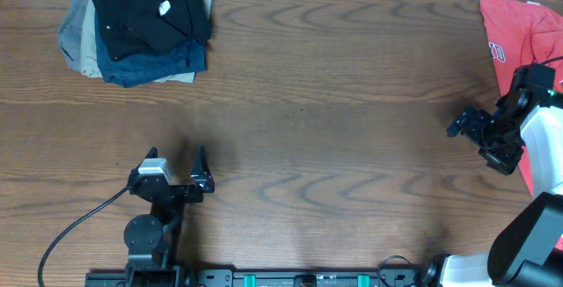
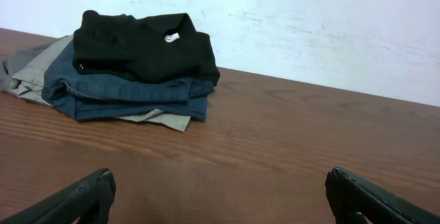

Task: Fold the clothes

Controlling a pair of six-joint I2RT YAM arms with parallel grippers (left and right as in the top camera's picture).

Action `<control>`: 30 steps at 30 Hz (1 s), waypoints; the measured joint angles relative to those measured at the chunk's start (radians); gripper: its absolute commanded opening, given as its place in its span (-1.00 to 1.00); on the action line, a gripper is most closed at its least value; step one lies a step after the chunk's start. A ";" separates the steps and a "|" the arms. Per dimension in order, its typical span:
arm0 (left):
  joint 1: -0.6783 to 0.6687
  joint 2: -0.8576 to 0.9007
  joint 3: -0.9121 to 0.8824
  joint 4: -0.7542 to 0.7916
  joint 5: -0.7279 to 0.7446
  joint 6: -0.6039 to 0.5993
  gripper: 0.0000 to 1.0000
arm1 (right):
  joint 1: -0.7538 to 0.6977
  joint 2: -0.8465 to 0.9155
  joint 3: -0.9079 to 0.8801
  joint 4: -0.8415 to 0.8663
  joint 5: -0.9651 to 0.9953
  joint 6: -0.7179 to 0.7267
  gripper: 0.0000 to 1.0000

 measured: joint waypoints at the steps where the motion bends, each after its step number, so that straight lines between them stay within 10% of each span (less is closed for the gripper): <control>1: 0.000 0.000 0.000 0.000 0.000 0.000 0.96 | 0.000 0.000 0.000 0.000 0.000 0.000 0.98; 30: 0.000 0.000 0.001 -0.001 0.000 0.000 0.95 | 0.000 -0.213 0.000 0.001 0.000 0.000 0.99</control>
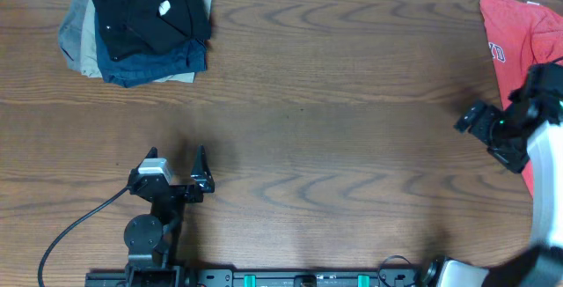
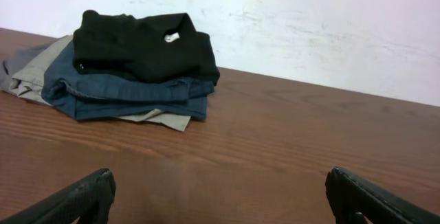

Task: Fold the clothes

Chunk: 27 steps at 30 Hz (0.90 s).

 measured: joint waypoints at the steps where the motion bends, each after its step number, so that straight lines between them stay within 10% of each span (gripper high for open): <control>1: 0.000 0.000 0.000 0.000 0.000 0.000 0.96 | 0.001 -0.042 0.000 0.000 0.000 0.000 0.98; 18: 0.000 0.000 0.001 -0.002 0.000 0.000 0.95 | 0.142 -0.554 -0.007 -0.003 0.019 -0.001 0.99; 27: 0.000 0.000 0.002 -0.003 0.000 0.000 0.96 | 0.243 -0.851 -0.314 0.339 -0.030 -0.002 0.98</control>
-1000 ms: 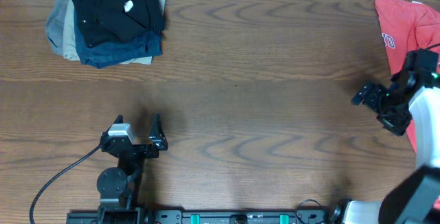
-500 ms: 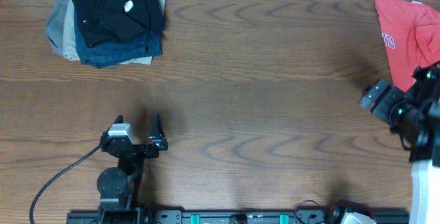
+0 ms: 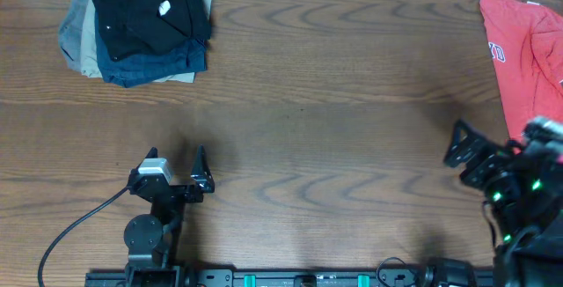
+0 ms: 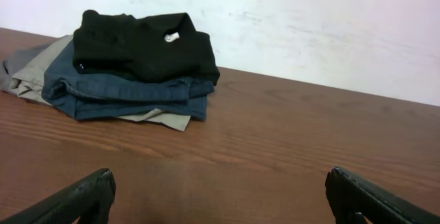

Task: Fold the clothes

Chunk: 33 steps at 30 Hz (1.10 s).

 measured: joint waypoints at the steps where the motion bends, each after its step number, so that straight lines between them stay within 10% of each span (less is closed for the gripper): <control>1: 0.000 0.000 0.000 0.000 0.000 0.000 0.96 | 0.018 -0.030 -0.055 0.048 -0.008 0.000 0.98; 13: 0.000 0.000 0.000 -0.002 0.000 0.000 0.96 | 0.187 -0.403 -0.632 0.586 -0.047 -0.007 0.99; 33: 0.000 0.000 0.000 -0.002 0.000 0.000 0.96 | 0.139 -0.531 -0.833 0.650 -0.045 -0.255 0.98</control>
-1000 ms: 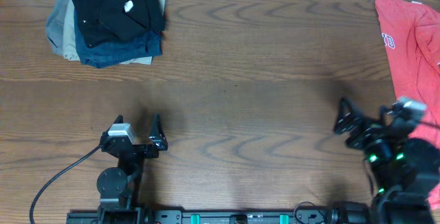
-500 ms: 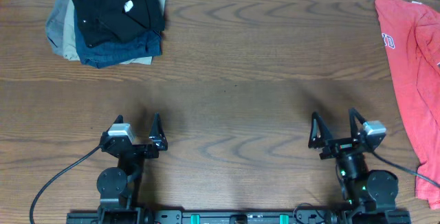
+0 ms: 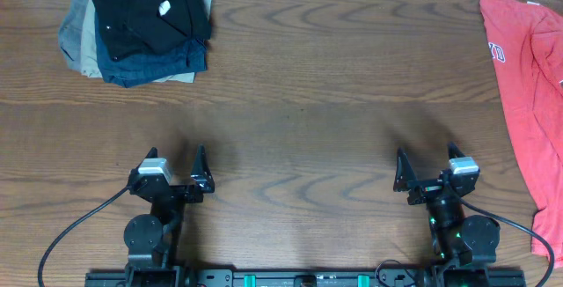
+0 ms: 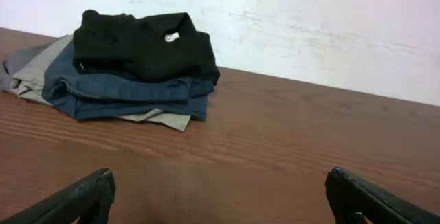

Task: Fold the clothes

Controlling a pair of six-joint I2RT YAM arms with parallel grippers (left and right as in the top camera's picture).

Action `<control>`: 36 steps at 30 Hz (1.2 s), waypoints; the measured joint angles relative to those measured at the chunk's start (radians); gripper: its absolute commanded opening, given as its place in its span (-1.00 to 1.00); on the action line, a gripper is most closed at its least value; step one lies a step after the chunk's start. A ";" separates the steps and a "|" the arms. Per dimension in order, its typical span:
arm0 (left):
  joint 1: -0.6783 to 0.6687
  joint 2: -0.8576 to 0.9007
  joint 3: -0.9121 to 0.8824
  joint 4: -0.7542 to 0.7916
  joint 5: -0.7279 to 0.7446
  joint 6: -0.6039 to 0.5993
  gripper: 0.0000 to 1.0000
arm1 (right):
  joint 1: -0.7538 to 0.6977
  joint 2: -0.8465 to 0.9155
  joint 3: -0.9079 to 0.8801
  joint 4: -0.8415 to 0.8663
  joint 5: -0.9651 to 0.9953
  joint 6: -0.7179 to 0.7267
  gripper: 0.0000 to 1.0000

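Note:
A folded pile of clothes (image 3: 136, 27) lies at the table's far left corner: a black garment (image 4: 141, 45) on top, blue (image 4: 124, 92) under it, beige at the bottom. A red shirt (image 3: 528, 84) lies spread out along the right edge, unfolded. My left gripper (image 3: 174, 171) rests open at the near left with nothing between its fingers (image 4: 82, 198). My right gripper (image 3: 427, 169) rests open at the near right, also empty and well apart from the red shirt.
The brown wooden table (image 3: 299, 102) stretches between pile and shirt. A white wall (image 4: 309, 25) stands behind the far edge. Black cables trail from both arm bases at the near edge.
My right arm has moved from the right edge, just below the red shirt, to its resting spot at the near right. The left arm and clothes are unchanged.
My right gripper was first beside the red shirt at the right edge, open and empty. It then stood slightly farther right, then lower near the front right, and now rests parked at the near edge. The shirt stays spread; the left arm never moved.

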 measured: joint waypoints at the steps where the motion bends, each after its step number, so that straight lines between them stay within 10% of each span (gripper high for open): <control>1: 0.000 0.000 0.000 0.000 0.000 0.000 0.96 | 0.000 0.000 0.000 0.002 0.000 -0.006 0.98; 13: 0.000 0.000 0.000 0.000 0.000 0.000 0.96 | 0.000 -0.002 -0.003 0.295 0.000 -0.117 0.99; 36: 0.000 0.000 0.000 0.000 0.000 0.000 0.96 | -0.003 -0.002 -0.003 0.001 0.023 -0.163 0.99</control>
